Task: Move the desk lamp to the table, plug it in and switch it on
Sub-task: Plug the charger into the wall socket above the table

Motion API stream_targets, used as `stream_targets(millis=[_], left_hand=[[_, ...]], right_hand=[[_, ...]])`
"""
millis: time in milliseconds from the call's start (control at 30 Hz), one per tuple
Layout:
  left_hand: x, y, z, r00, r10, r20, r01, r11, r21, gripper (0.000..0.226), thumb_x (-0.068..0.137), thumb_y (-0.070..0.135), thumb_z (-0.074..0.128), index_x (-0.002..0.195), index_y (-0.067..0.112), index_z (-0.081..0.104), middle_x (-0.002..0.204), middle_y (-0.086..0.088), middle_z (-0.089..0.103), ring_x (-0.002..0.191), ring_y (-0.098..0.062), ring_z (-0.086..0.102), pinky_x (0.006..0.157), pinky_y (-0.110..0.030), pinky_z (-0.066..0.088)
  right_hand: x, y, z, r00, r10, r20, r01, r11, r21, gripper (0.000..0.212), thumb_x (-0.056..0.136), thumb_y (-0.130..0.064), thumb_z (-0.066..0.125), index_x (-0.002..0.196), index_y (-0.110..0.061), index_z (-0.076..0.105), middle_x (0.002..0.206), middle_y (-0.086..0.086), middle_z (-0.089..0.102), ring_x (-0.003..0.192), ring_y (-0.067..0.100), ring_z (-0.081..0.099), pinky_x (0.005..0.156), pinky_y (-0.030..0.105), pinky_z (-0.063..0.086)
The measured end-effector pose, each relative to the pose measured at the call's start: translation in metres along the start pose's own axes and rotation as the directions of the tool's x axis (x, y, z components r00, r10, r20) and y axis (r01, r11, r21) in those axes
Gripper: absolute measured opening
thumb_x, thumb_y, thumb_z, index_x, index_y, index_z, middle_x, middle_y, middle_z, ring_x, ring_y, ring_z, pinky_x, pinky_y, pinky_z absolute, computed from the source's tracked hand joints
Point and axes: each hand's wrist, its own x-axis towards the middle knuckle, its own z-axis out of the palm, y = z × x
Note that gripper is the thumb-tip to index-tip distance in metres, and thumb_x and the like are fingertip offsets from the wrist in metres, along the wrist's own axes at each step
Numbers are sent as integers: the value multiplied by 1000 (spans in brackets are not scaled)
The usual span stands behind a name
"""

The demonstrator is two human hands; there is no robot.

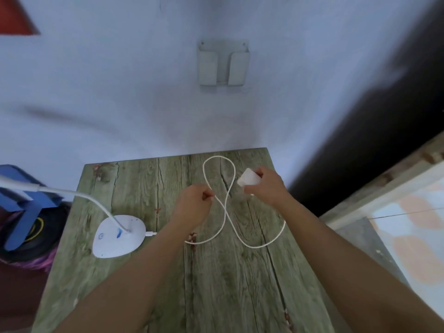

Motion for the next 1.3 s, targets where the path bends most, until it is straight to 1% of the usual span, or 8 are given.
stream_targets(millis=[133, 267, 433, 733, 867, 1000, 1133, 1300], left_hand=[[5, 25, -6, 999, 44, -8, -44, 994, -97, 11, 82, 13, 62, 83, 22, 68, 72, 11, 62, 65, -1, 55, 56, -13, 38], [1, 52, -17, 992, 126, -15, -126, 960, -249, 10, 78, 10, 67, 86, 14, 71, 82, -3, 71, 77, -17, 65, 74, -24, 50], [-8, 81, -45, 983, 182, -20, -173, 891, -421, 14, 76, 16, 74, 90, 17, 71, 87, -5, 73, 81, -18, 68, 79, -24, 54], [-22, 117, -97, 974, 221, 43, -126, 694, -709, 16, 73, 25, 77, 85, 17, 70, 76, 0, 76, 70, -15, 70, 70, -30, 56], [-21, 120, -122, 977, 211, 24, -121, 647, -753, 10, 80, 13, 70, 88, 9, 65, 78, -6, 71, 65, -13, 67, 65, -24, 57], [-18, 123, -154, 977, 194, -87, -185, 573, -799, 4, 85, 6, 62, 88, 8, 63, 81, -11, 65, 68, -16, 63, 64, -21, 58], [-13, 129, -189, 963, 184, -197, -264, 493, -829, 6, 88, 6, 58, 87, 10, 62, 78, -6, 65, 63, -10, 64, 65, -20, 58], [-9, 143, -222, 915, 205, -348, -404, 425, -810, 11, 90, 6, 58, 81, 14, 59, 61, 9, 67, 66, -9, 65, 69, -21, 56]], right_hand=[[-3, -35, -38, 997, 48, 66, -71, 908, 413, 47, 70, -12, 80, 109, -11, 55, 103, 7, 61, 84, 21, 63, 71, 32, 52], [-15, -63, -68, 985, -20, 172, -87, 804, 588, 45, 80, -17, 72, 118, 1, 56, 94, 7, 64, 82, 20, 62, 84, 38, 48], [-33, -92, -91, 992, 30, 122, -104, 744, 660, 29, 82, -23, 71, 106, -10, 62, 87, 1, 67, 60, 5, 65, 43, 15, 39], [-63, -133, -98, 999, -30, 42, 4, 852, 523, 20, 74, -37, 76, 80, -20, 69, 82, -7, 63, 76, 14, 48, 65, 28, 31], [-68, -132, -83, 972, -170, 162, 40, 801, 598, 45, 92, -52, 47, 108, -14, 66, 96, -3, 64, 76, 12, 48, 65, 28, 31], [-78, -94, -48, 868, -311, 387, 124, 891, 438, 34, 96, -31, 49, 126, -20, 58, 122, 0, 63, 96, 14, 56, 79, 26, 39], [-76, -84, -15, 754, -320, 574, 222, 946, 234, 28, 88, -5, 61, 113, -14, 67, 126, 5, 65, 118, 22, 59, 100, 31, 46], [-53, -108, 0, 941, -304, 147, 261, 931, 255, 13, 83, -1, 67, 94, 2, 72, 78, 10, 71, 64, 10, 68, 73, 27, 57]])
